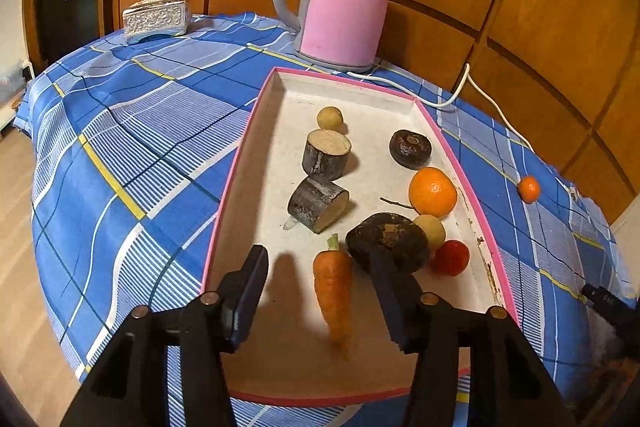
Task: Organize fruits
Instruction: 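Reach the right tool to the small orange mandarin and grasp it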
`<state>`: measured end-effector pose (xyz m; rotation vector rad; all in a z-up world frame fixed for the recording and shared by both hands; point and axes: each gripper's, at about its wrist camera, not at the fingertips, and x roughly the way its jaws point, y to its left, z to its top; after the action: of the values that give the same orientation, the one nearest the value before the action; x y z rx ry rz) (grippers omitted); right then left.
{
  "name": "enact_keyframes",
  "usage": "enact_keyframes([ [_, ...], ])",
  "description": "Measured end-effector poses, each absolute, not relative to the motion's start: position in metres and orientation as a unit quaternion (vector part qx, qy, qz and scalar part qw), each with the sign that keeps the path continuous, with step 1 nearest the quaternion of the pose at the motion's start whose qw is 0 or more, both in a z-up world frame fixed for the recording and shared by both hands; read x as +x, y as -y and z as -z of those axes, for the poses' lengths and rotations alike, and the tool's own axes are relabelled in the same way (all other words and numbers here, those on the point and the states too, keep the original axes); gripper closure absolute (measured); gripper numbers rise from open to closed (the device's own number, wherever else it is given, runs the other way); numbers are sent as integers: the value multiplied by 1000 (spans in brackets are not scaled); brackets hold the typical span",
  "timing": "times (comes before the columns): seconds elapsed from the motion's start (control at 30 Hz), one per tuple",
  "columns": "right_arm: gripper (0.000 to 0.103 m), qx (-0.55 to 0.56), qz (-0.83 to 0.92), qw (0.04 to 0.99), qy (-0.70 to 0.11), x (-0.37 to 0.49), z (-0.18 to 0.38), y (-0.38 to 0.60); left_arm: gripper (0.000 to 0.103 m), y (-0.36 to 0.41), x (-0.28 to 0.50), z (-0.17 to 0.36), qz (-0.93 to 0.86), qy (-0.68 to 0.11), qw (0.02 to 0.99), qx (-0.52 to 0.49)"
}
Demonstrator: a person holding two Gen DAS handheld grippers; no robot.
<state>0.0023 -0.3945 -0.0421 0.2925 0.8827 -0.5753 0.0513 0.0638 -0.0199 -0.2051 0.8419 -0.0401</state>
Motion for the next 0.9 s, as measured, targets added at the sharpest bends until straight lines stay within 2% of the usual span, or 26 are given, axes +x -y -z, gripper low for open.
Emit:
enact_keyframes([
  [0.23, 45, 136, 218, 866, -430, 25, 43, 372, 43, -63, 50, 20, 16, -408, 908, -96],
  [0.9, 46, 153, 82, 876, -449, 81, 37, 336, 38, -65, 51, 21, 11, -411, 907, -95],
])
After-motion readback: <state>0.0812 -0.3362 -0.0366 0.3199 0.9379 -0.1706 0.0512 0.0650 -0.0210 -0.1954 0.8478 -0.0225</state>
